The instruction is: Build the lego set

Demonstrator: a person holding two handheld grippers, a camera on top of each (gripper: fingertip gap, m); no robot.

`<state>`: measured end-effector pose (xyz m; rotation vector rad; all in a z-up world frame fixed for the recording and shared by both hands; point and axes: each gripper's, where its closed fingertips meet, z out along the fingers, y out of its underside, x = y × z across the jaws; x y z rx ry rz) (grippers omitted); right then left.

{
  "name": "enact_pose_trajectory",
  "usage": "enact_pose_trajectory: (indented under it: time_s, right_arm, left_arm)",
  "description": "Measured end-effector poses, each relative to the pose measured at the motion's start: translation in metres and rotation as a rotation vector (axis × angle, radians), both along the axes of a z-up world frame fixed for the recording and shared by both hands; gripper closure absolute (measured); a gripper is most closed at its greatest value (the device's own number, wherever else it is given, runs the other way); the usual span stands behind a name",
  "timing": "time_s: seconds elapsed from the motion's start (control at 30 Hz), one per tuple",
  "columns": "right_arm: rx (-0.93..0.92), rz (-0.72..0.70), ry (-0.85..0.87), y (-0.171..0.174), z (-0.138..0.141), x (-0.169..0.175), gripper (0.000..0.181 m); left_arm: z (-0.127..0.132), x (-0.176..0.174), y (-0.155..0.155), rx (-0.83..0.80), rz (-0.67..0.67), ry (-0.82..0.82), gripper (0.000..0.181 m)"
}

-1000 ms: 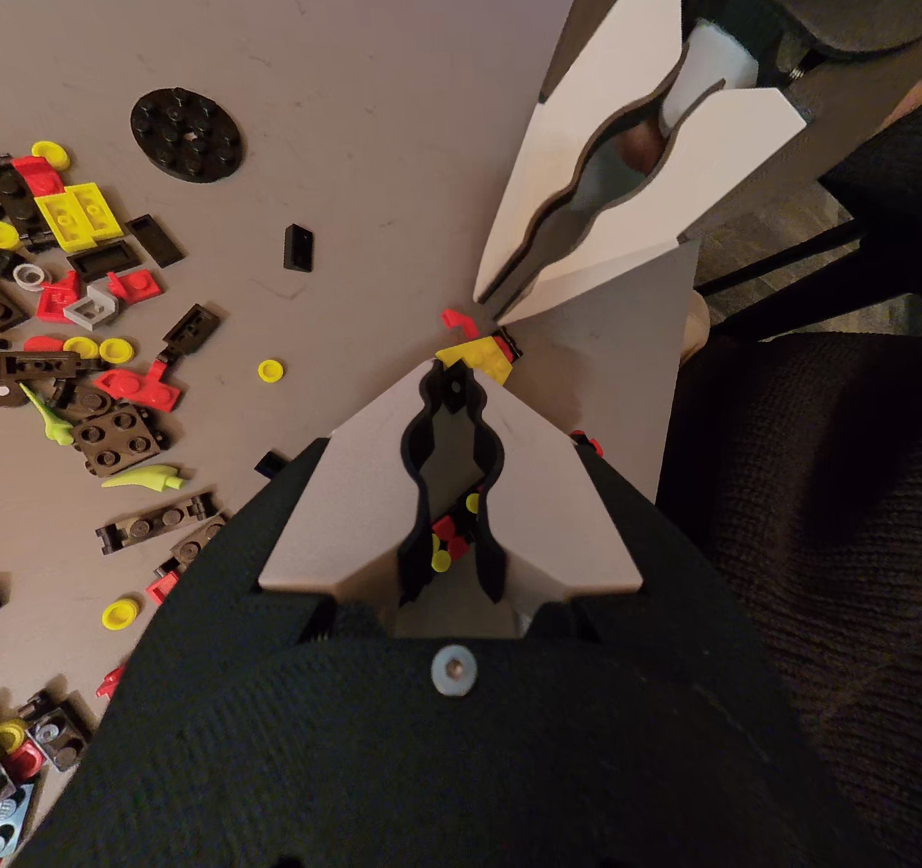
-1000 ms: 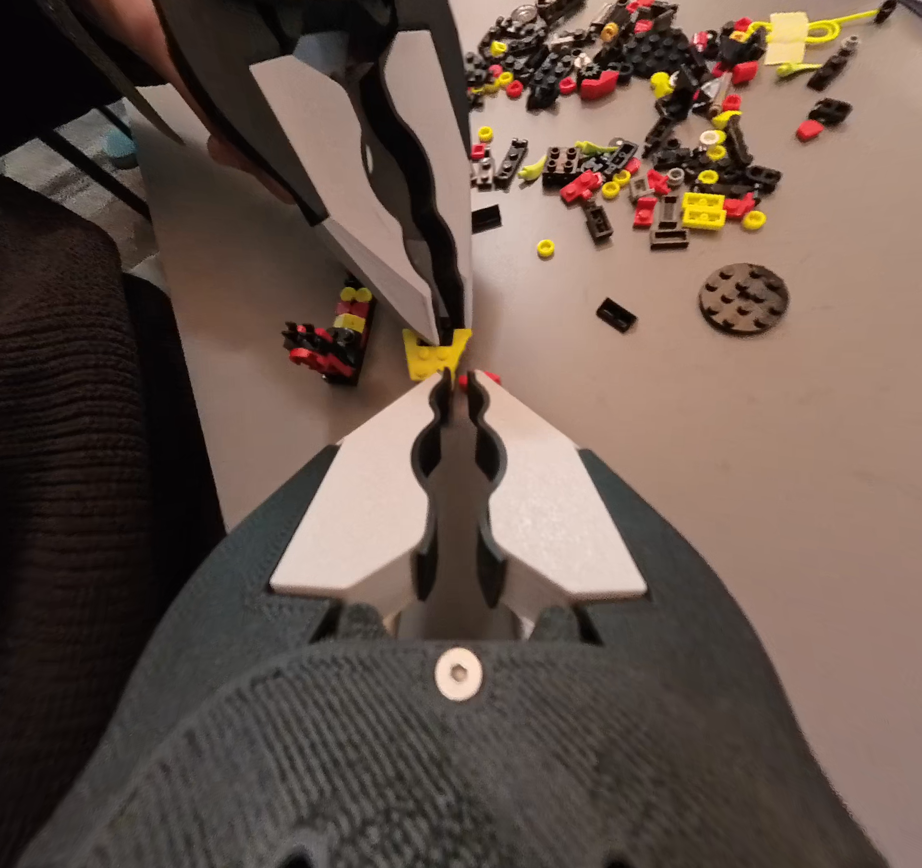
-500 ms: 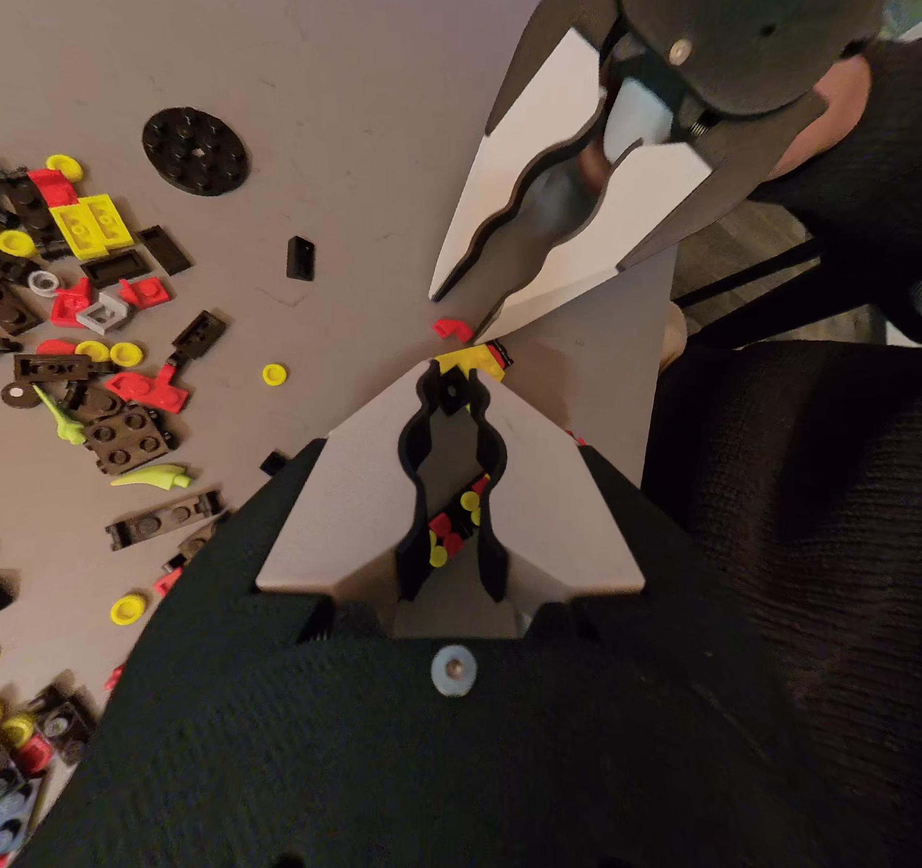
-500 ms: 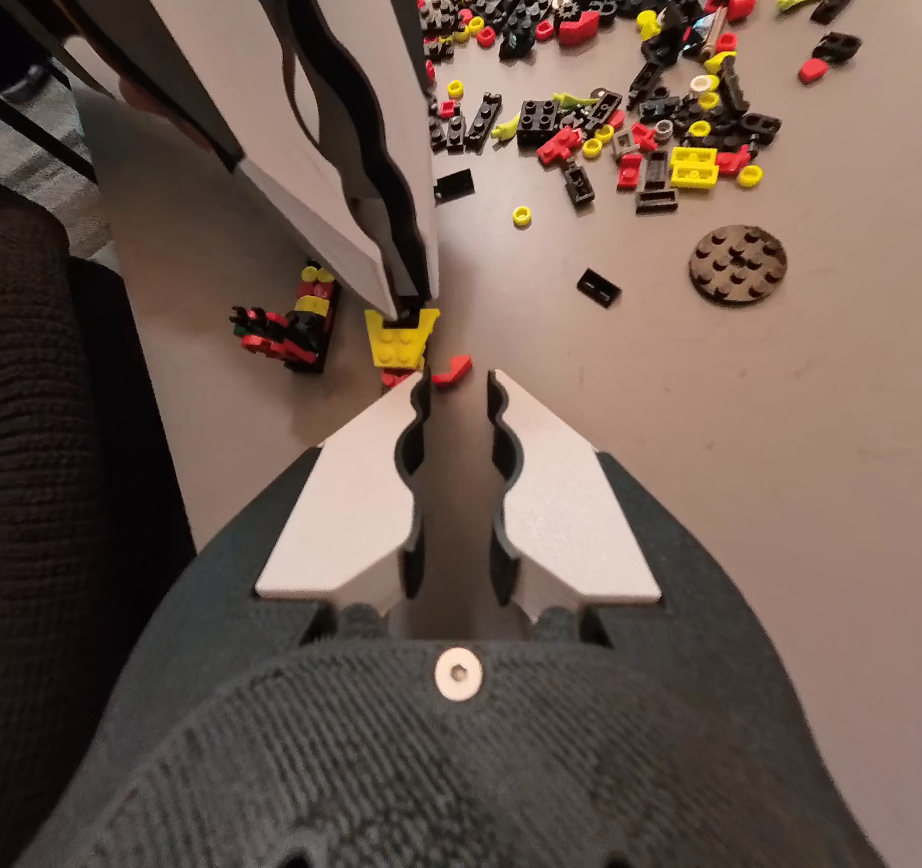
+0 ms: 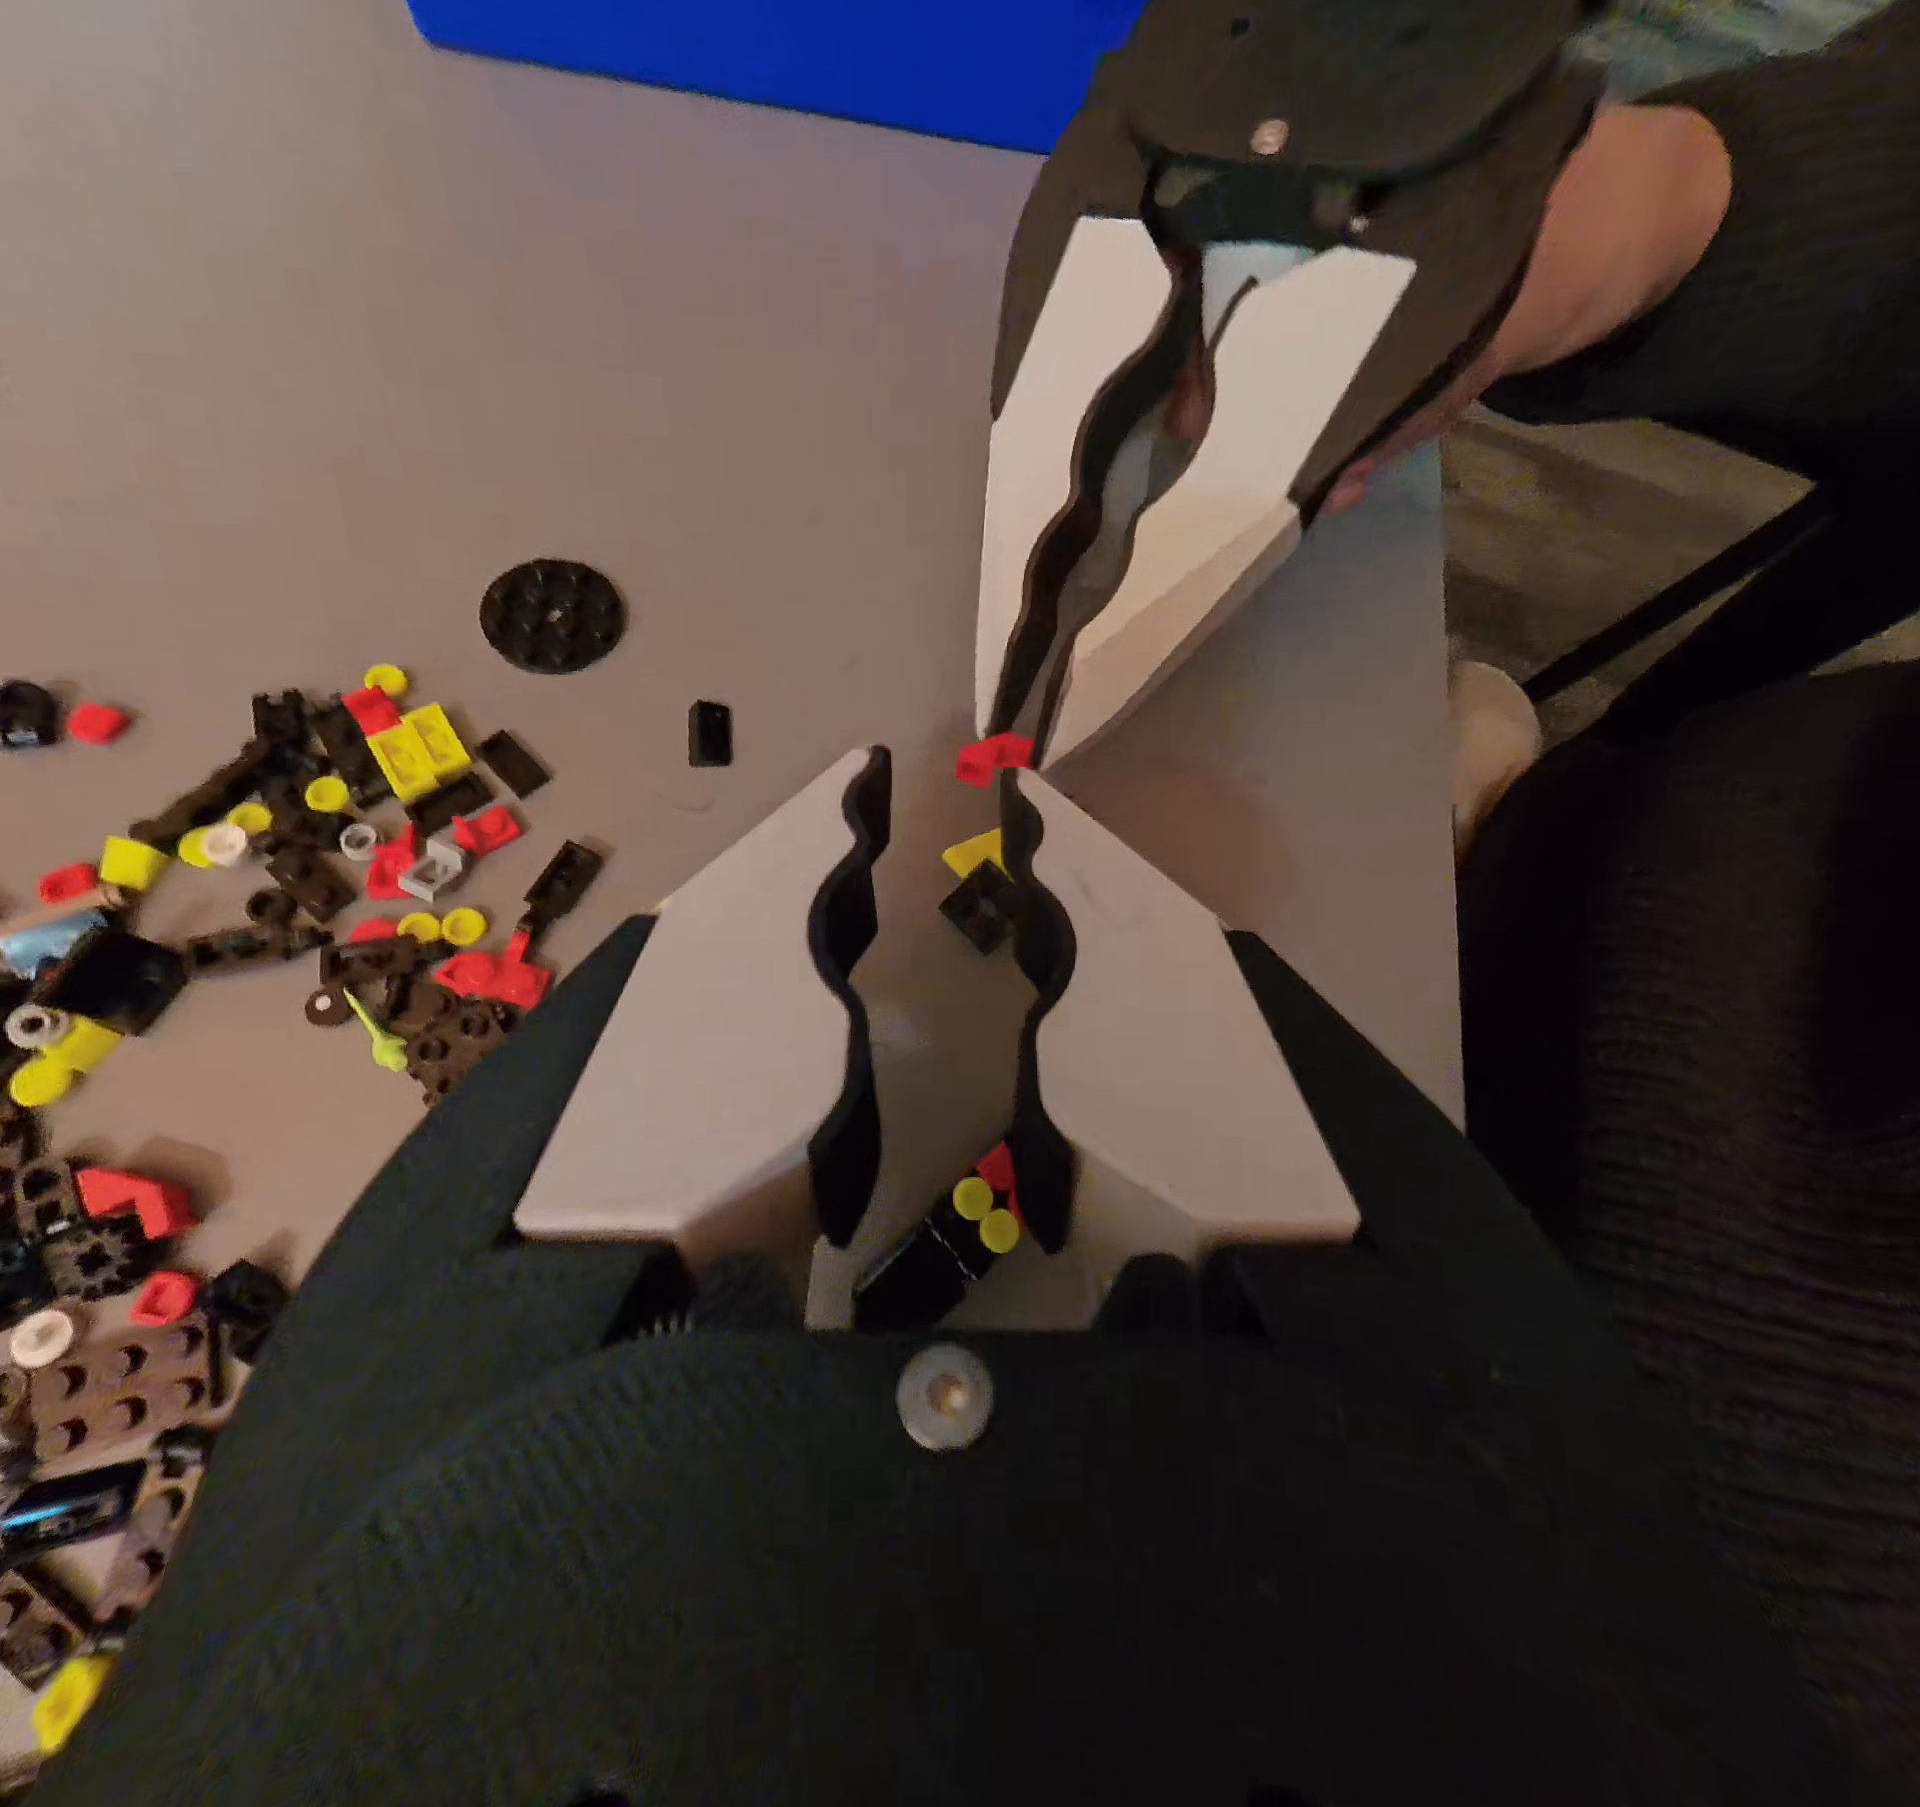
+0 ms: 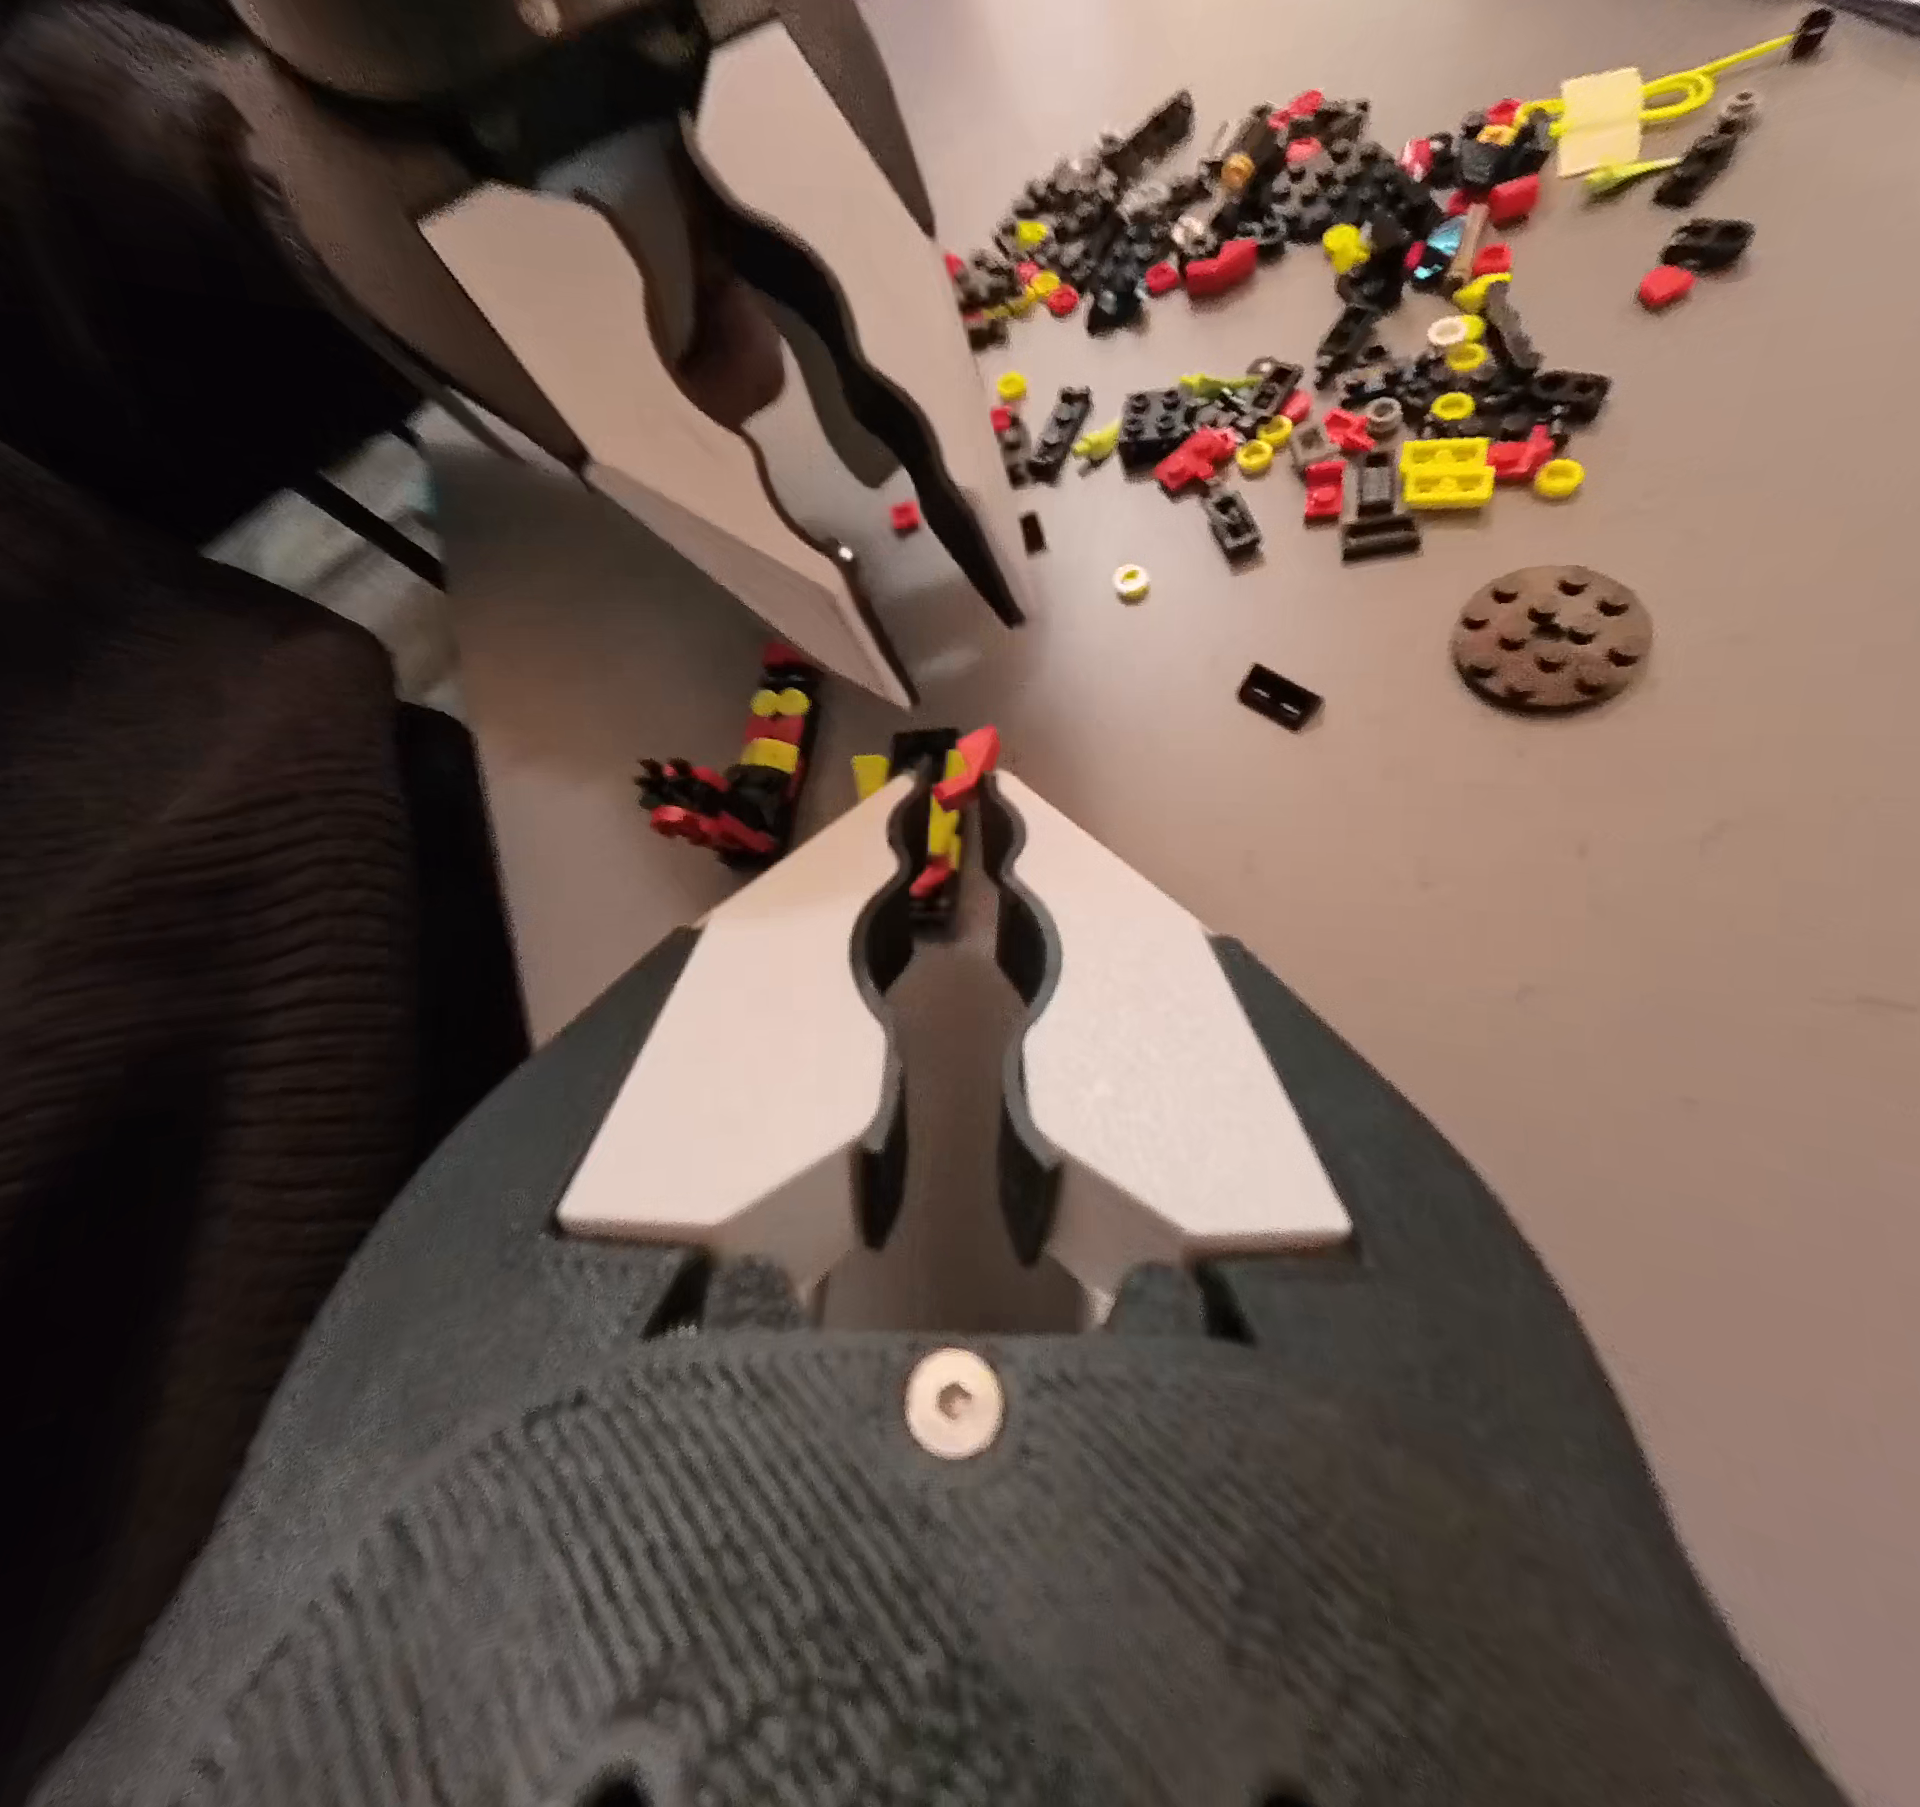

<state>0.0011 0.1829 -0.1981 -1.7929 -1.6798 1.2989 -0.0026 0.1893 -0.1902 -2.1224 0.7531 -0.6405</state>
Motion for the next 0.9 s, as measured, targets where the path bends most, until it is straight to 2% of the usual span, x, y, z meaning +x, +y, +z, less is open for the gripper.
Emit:
enact_pose_trajectory:
  time_s: [0.17,0.47,0.6,0.77,0.9]
  right_arm:
    - [-0.163,0.016,0.07,-0.007,0.016,-0.001,0.174]
    - [-0.148,0.044,0.127,-0.009,0.026,-0.001,0.171]
    - [-0.101,0.053,0.241,-0.005,0.048,0.0,0.162]
    - [0.168,0.137,0.37,-0.013,0.069,0.007,0.163]
    - [0.299,0.149,0.423,-0.021,0.082,0.008,0.165]
  left_arm:
    - [0.0,0.008,-0.007,0.016,-0.051,0.017,0.167]
    - [0.01,0.011,-0.008,-0.042,-0.044,-0.116,0.175]
    - [0.026,0.012,-0.007,-0.169,-0.021,-0.352,0.176]
    - [0.052,0.02,-0.018,-0.441,-0.091,-0.762,0.176]
    - [0.075,0.019,-0.024,-0.575,-0.165,-1.015,0.176]
